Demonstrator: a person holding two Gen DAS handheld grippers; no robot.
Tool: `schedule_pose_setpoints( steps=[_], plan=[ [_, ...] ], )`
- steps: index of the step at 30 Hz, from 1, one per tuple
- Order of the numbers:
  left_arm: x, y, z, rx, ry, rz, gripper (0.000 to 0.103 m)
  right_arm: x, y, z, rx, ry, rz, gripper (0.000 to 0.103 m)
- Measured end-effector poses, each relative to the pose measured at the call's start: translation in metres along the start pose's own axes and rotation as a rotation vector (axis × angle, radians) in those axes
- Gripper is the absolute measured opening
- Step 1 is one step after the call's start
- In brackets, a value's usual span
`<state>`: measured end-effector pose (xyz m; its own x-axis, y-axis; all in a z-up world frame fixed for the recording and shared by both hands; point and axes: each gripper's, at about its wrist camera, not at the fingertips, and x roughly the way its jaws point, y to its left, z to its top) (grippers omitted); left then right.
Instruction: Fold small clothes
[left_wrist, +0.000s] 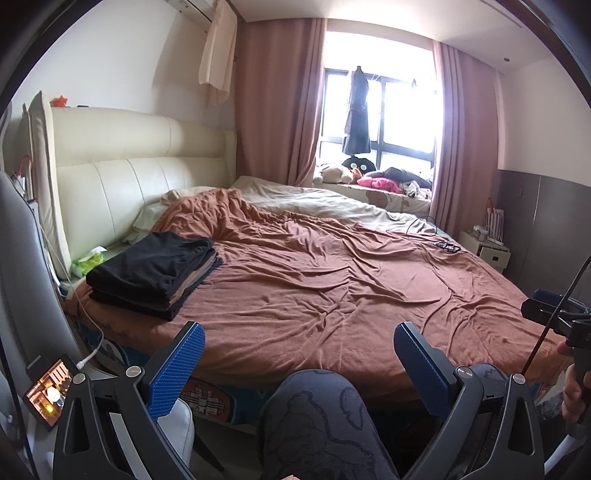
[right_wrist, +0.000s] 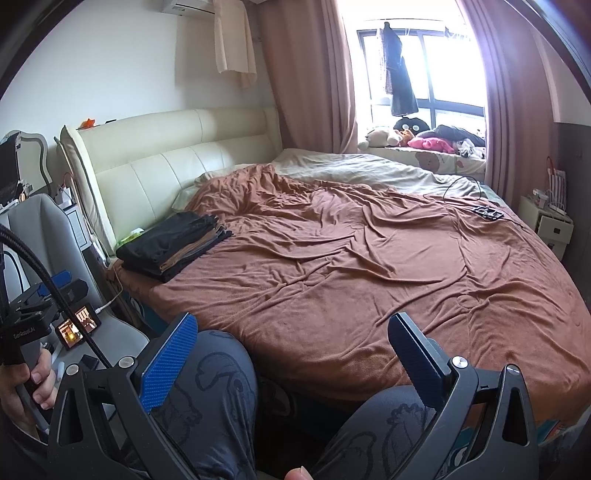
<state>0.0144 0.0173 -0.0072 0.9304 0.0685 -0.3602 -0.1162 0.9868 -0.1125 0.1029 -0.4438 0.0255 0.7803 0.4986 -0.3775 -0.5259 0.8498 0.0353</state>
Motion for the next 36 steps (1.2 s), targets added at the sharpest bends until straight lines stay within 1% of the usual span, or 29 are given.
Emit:
schedule_pose_setpoints(
  steps=[36],
  plan=[
    [0.0002, 0.0041, -0.0006, 0.009, 0.004, 0.007, 0.103, 0.0030, -0.0001, 0.0015, -0.002, 0.009, -0.009, 0.103]
  ],
)
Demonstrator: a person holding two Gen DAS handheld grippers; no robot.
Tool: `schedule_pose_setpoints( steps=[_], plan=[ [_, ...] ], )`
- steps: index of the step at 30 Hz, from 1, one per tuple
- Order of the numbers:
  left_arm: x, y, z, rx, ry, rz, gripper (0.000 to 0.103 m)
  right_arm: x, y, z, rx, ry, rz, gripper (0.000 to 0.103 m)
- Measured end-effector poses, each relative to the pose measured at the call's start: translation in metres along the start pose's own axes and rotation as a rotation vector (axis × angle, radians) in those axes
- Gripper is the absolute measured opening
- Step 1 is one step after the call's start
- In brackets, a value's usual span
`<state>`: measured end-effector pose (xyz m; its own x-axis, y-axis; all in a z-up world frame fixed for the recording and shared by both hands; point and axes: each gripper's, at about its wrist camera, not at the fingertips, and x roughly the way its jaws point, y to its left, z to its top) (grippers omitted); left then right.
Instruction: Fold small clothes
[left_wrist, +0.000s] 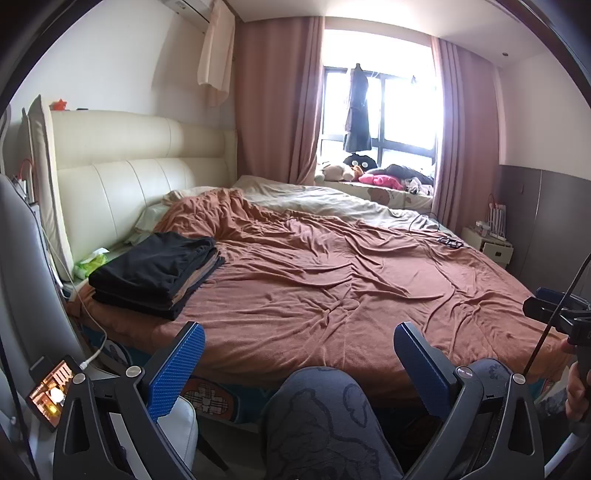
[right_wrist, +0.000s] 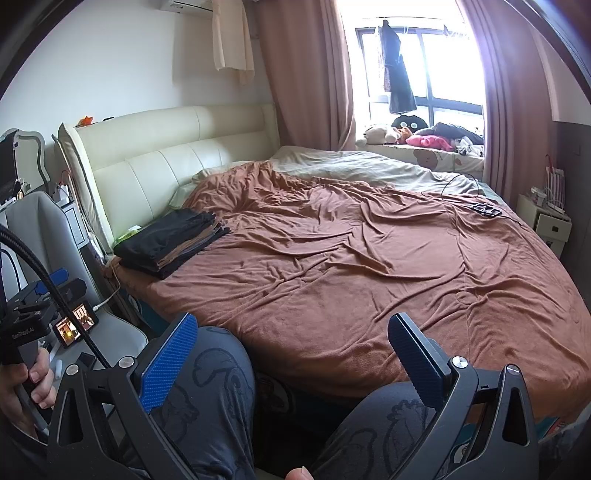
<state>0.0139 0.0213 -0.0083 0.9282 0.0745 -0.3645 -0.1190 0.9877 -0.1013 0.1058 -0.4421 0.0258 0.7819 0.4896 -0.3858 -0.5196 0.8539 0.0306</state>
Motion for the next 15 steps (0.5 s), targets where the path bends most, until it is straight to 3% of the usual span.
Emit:
schedule_pose_setpoints(
  steps=[15],
  plan=[
    [-0.0011, 0.0018, -0.0010, 0.005, -0.014, 0.003, 0.103, 0.0022, -0.0016, -0.0014, 0.003, 0.007, -0.003, 0.103]
  ],
)
